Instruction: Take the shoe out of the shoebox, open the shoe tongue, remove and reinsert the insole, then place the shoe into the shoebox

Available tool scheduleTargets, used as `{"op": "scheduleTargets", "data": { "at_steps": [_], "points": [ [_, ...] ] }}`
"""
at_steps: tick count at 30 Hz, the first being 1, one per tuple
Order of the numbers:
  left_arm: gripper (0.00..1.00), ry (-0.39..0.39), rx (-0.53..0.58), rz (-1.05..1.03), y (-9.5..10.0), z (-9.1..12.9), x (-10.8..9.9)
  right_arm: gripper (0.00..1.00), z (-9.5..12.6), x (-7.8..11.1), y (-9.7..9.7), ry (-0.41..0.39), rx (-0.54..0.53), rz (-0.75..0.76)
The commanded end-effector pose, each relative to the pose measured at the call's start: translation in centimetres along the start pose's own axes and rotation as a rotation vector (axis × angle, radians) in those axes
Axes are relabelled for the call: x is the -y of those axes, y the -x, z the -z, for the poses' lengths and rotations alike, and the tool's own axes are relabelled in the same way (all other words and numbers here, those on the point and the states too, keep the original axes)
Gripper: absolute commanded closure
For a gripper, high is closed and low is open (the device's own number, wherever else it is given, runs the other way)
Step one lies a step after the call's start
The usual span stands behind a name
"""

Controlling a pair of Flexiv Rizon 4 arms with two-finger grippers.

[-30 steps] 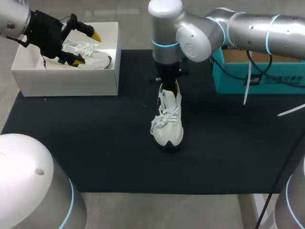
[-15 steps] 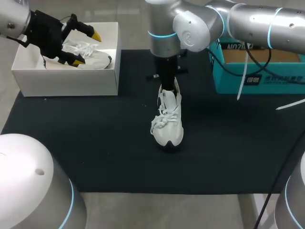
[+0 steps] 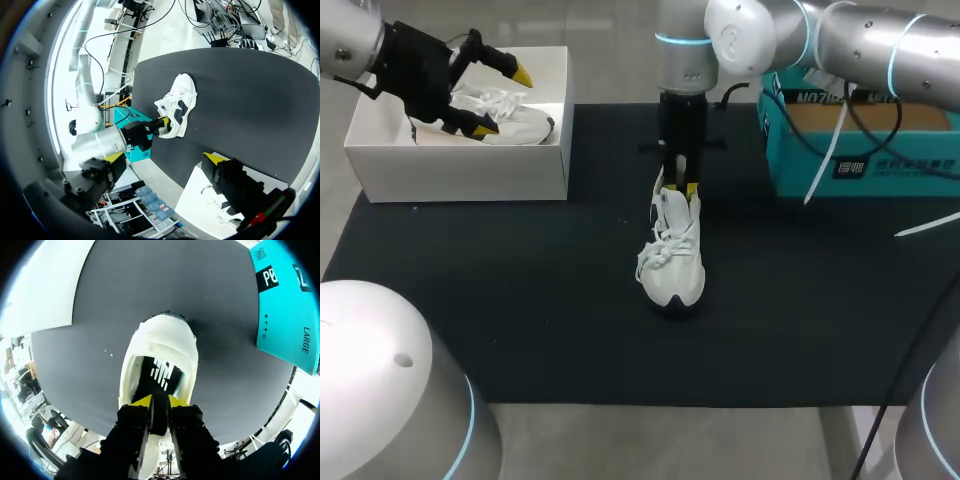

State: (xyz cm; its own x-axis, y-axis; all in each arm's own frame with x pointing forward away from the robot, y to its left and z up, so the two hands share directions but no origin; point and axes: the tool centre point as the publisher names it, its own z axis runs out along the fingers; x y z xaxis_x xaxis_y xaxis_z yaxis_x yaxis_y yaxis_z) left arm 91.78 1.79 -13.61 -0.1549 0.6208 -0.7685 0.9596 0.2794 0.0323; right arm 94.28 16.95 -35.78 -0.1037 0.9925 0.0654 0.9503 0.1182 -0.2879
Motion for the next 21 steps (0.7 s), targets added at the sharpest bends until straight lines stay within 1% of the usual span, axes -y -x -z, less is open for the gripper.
{"op": "scheduleTargets", "data": {
  "at_steps": [1, 4, 8, 9, 10, 11, 16, 21],
  "points": [
    [0.0, 0.001, -0.003, 0.0, 0.0, 0.0, 0.0, 0.6, -0.9, -0.6, -0.4, -0.03, -0.005, 0.0],
    [0.0, 0.001, -0.003, 0.0, 0.0, 0.0, 0.0, 0.58, -1.0, -0.3, -0.6, -0.037, -0.003, -0.001],
    [0.0, 0.001, -0.003, 0.0, 0.0, 0.0, 0.0, 0.51, -1.1, 0.2, -0.7, -0.047, -0.006, -0.003],
    [0.0, 0.001, -0.003, 0.0, 0.0, 0.0, 0.0, 0.32, -1.0, 0.3, -0.8, -0.047, -0.008, -0.002],
    [0.0, 0.001, -0.003, 0.0, 0.0, 0.0, 0.0, 0.08, -0.9, 0.4, -0.8, -0.047, -0.009, -0.002],
    [0.0, 0.001, -0.003, 0.0, 0.0, 0.0, 0.0, 0.0, -0.9, 0.5, -0.9, -0.052, -0.01, 0.0],
    [0.0, 0.001, -0.003, 0.0, 0.0, 0.0, 0.0, 0.0, -0.4, 0.7, -1.4, -0.093, 0.007, 0.006],
    [0.0, 0.001, -0.003, 0.0, 0.0, 0.0, 0.0, 0.0, -0.4, 1.1, -1.7, -0.118, 0.004, 0.007]
  ]
}}
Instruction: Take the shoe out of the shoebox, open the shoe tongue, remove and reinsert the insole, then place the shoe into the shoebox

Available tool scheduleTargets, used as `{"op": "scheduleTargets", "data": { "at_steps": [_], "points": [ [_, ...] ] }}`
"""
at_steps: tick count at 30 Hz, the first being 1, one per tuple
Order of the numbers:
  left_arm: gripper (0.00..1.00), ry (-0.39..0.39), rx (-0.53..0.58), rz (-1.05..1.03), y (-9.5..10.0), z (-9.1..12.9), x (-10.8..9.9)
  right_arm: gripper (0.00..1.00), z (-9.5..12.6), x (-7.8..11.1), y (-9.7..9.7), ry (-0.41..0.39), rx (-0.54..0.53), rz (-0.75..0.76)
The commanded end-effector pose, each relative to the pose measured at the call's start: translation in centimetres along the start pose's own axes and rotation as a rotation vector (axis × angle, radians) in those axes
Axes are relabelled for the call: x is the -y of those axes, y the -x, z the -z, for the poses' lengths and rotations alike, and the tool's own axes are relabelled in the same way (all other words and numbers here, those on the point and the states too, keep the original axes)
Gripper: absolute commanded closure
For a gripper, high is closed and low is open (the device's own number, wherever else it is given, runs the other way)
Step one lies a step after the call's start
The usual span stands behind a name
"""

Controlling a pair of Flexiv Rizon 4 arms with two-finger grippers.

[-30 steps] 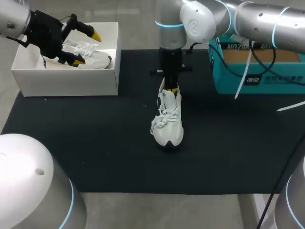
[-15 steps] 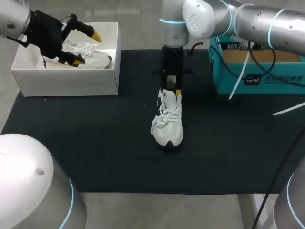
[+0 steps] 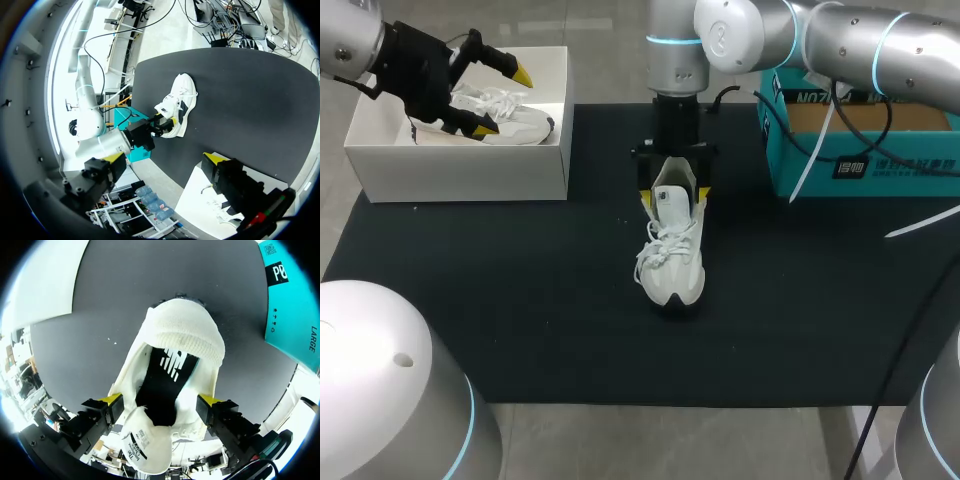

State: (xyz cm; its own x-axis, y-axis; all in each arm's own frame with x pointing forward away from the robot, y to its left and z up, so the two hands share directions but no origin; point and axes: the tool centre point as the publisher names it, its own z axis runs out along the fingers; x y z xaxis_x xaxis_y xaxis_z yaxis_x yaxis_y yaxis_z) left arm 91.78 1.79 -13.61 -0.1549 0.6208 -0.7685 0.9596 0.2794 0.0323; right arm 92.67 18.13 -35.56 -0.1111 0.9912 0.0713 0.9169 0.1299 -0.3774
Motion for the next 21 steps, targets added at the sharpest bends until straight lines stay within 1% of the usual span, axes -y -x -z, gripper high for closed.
{"op": "scheduleTargets", "data": {
  "at_steps": [1, 12, 21],
  "points": [
    [0.0, 0.001, -0.003, 0.0, 0.0, 0.0, 0.0, 0.0, -0.1, -0.3, -0.4, -0.024, 0.004, -0.003],
    [0.0, 0.001, -0.003, 0.0, 0.0, 0.0, 0.0, 0.0, 0.6, 0.4, -1.0, -0.07, 0.017, -0.003],
    [0.0, 0.001, -0.003, 0.0, 0.0, 0.0, 0.0, 0.0, 0.8, 1.4, -1.5, -0.093, 0.026, -0.012]
  ]
}}
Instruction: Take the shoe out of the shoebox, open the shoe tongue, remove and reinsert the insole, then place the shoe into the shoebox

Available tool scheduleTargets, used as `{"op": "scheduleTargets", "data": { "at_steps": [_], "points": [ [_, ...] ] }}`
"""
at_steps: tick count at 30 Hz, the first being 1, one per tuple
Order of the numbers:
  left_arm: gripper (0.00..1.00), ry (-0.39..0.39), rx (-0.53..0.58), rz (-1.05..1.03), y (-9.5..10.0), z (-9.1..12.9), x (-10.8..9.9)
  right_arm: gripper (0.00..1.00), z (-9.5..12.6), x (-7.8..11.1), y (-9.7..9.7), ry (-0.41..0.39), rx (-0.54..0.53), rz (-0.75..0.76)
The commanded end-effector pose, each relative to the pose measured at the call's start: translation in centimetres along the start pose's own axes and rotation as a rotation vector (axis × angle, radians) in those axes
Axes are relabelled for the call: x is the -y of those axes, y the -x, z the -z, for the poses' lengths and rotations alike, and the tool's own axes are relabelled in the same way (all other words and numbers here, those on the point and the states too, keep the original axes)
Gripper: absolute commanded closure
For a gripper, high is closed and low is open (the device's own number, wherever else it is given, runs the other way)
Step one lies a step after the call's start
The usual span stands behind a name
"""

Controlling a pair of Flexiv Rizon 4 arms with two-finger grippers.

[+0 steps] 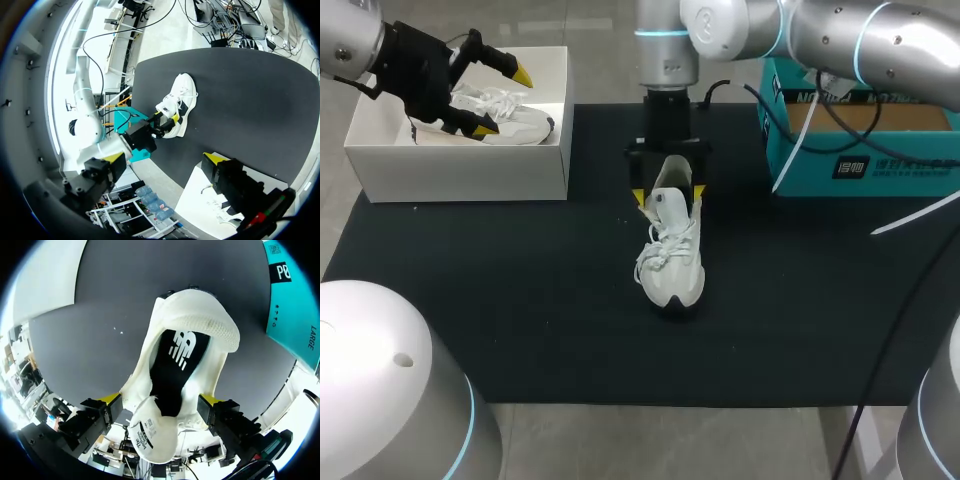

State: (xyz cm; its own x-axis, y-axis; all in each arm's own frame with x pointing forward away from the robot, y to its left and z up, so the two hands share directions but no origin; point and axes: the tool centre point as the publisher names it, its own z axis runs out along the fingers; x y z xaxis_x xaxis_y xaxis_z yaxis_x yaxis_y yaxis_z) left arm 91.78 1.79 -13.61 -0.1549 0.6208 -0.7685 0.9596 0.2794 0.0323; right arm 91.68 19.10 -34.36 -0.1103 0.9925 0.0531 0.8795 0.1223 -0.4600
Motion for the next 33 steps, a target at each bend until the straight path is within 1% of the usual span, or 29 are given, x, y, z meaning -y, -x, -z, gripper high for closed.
{"op": "scheduleTargets", "data": {
  "at_steps": [1, 19, 28, 33],
  "points": [
    [0.0, 0.001, -0.003, 0.0, 0.0, 0.0, 0.0, 0.0, 0.1, 0.3, -0.4, -0.004, 0.011, -0.007],
    [0.0, 0.001, -0.003, 0.0, 0.0, 0.0, 0.0, 0.0, 0.1, 3.0, -1.3, -0.026, 0.035, -0.06],
    [0.0, 0.001, -0.003, 0.0, 0.0, 0.0, 0.0, 0.0, -0.3, 5.6, -1.6, -0.036, 0.043, -0.114],
    [0.0, 0.001, -0.003, 0.0, 0.0, 0.0, 0.0, 0.0, -0.6, 7.2, -2.2, -0.051, 0.043, -0.16]
  ]
}}
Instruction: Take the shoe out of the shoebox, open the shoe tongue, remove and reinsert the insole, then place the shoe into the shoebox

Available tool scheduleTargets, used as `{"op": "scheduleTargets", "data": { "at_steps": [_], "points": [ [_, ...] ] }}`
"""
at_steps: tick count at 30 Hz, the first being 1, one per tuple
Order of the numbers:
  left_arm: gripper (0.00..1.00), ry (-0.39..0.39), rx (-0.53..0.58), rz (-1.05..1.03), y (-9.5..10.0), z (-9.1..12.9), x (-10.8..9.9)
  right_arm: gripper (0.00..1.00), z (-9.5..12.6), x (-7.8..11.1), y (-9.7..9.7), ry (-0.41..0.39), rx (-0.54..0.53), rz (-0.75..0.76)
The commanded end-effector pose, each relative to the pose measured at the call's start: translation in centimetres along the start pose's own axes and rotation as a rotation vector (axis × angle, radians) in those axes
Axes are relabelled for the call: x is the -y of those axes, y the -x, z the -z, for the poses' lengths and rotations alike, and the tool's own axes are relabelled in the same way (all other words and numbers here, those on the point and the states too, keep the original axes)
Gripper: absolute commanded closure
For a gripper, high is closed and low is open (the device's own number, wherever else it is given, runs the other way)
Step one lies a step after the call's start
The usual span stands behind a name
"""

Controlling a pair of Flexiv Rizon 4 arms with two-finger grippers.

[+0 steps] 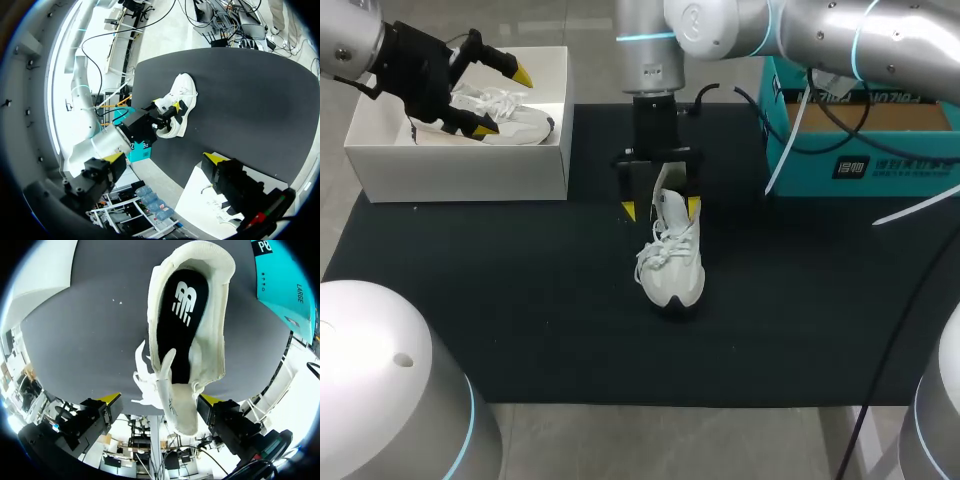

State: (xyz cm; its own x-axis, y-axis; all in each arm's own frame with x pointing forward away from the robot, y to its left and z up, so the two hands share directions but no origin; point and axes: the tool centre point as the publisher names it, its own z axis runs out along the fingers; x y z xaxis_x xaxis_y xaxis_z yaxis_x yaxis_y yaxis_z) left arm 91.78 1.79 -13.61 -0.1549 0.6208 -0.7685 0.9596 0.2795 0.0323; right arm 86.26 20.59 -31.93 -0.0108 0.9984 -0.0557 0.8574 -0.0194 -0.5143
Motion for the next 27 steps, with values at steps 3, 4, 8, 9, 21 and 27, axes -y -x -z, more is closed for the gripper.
{"op": "scheduleTargets", "data": {
  "at_steps": [3, 4, 8, 9, 21, 27],
  "points": [
    [0.0, 0.001, -0.003, 0.0, 0.0, 0.0, 0.0, 0.0, -0.8, 2.2, 0.6, 0.026, -0.01, -0.056],
    [0.0, 0.001, -0.003, 0.0, 0.0, 0.0, 0.0, 0.0, -0.8, 2.3, 0.9, 0.029, -0.011, -0.064],
    [0.0, 0.001, -0.003, 0.0, 0.0, 0.0, 0.0, 0.0, -0.4, 3.4, 1.4, 0.031, -0.002, -0.101],
    [0.0, 0.001, -0.003, 0.0, 0.0, 0.0, 0.0, 0.0, -0.3, 3.8, 1.4, 0.039, -0.004, -0.106],
    [0.0, 0.001, -0.003, 0.0, 0.0, 0.0, 0.0, 1.0, -1.4, 3.2, 0.2, 0.07, -0.012, -0.069],
    [0.0, 0.001, -0.003, 0.0, 0.0, 0.0, 0.0, 1.0, -1.9, 3.3, 1.2, 0.076, 0.011, -0.089]
  ]
}}
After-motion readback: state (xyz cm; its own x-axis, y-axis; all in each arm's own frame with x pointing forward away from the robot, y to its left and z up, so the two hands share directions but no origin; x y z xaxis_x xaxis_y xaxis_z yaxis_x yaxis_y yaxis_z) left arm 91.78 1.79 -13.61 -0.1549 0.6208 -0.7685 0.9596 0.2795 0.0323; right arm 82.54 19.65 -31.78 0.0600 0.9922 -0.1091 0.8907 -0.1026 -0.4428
